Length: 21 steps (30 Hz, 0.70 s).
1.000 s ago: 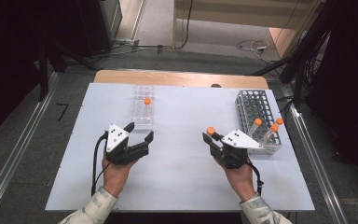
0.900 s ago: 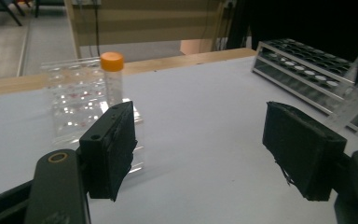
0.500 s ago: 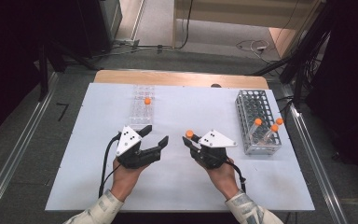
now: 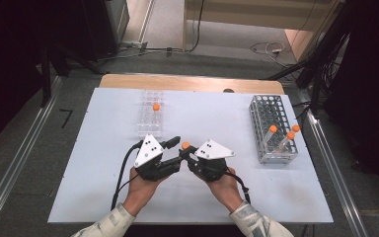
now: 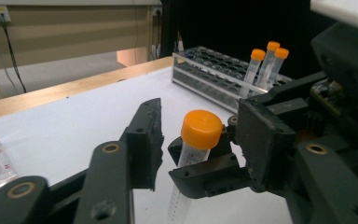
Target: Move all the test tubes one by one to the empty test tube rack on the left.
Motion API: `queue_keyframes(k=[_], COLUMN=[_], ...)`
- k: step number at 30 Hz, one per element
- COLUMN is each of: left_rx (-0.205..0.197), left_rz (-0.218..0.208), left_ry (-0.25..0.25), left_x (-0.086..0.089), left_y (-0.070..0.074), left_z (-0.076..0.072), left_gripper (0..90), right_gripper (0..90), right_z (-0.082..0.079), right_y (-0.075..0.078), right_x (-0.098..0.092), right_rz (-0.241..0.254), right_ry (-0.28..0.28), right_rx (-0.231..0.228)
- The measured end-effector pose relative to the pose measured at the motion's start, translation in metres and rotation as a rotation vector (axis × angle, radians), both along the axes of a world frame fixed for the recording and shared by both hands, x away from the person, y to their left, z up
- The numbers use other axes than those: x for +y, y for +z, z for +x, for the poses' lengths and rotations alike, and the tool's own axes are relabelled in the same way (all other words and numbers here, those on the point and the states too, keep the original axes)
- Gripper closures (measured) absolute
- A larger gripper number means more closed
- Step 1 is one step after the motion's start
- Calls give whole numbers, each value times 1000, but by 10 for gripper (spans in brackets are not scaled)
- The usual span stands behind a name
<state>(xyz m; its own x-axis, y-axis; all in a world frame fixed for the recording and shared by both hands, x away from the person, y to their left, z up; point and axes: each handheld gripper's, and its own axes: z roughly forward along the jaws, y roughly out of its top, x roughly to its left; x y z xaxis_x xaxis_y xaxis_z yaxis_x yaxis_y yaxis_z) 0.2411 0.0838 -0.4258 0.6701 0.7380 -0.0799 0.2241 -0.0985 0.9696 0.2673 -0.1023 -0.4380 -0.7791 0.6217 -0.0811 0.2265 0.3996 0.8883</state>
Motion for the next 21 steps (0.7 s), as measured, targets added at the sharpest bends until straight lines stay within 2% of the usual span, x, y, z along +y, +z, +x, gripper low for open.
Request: queue_keyframes(k=[10, 19, 21], left_rx=[16, 21, 25], left_rz=[10, -1, -1], left_ry=[-16, -17, -14], left_x=[0, 0, 1], left_y=[-3, -3, -3], left_z=[2, 3, 4], left_gripper=[671, 693, 694], right_gripper=[721, 717, 675], right_z=[-3, -3, -2], right_y=[1, 1, 1], right_x=[2, 1, 1], right_rz=[-8, -7, -2], right_ry=[12, 15, 16], right_rx=[-1, -1, 10])
